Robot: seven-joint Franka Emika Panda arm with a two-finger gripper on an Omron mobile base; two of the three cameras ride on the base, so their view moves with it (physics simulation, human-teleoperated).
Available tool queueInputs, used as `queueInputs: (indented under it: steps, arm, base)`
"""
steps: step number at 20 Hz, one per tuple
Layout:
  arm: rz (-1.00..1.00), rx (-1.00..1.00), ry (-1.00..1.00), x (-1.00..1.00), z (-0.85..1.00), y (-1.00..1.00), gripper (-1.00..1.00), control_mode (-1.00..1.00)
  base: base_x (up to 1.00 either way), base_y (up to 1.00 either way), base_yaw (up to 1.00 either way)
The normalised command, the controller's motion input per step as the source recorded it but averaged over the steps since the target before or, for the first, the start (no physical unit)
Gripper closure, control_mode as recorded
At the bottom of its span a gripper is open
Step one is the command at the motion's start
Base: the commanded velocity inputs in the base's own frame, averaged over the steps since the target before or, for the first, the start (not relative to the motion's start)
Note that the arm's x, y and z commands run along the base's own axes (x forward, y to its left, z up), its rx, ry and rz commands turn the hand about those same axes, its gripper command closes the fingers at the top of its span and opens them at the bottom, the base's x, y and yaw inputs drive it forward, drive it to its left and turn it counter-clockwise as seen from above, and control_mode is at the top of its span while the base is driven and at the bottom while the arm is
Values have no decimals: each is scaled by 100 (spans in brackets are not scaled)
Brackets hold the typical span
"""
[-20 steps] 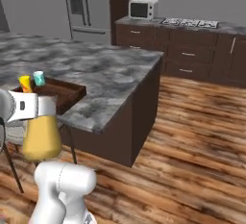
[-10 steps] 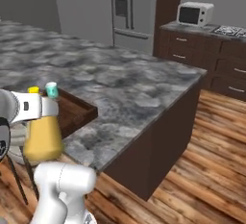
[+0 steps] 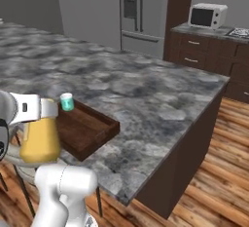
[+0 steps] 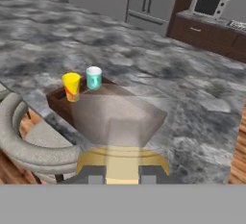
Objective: There is a tray on the dining counter. Grab the cup, mug, and pitcher and place them on the tray. The pitcher may be placed next to the tray if it cannot fit the tray.
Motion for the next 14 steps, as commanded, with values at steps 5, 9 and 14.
queueInputs:
  steps: [5,9,14]
  arm:
    - [0,0,0,0,0,0,100,100]
    - [0,0,0,0,0,0,100,100]
    - [7,-2,-3,-5,29,3,100,-100]
  base:
    - [53,37,1]
    - [11,42,1]
    - [-1,1,11]
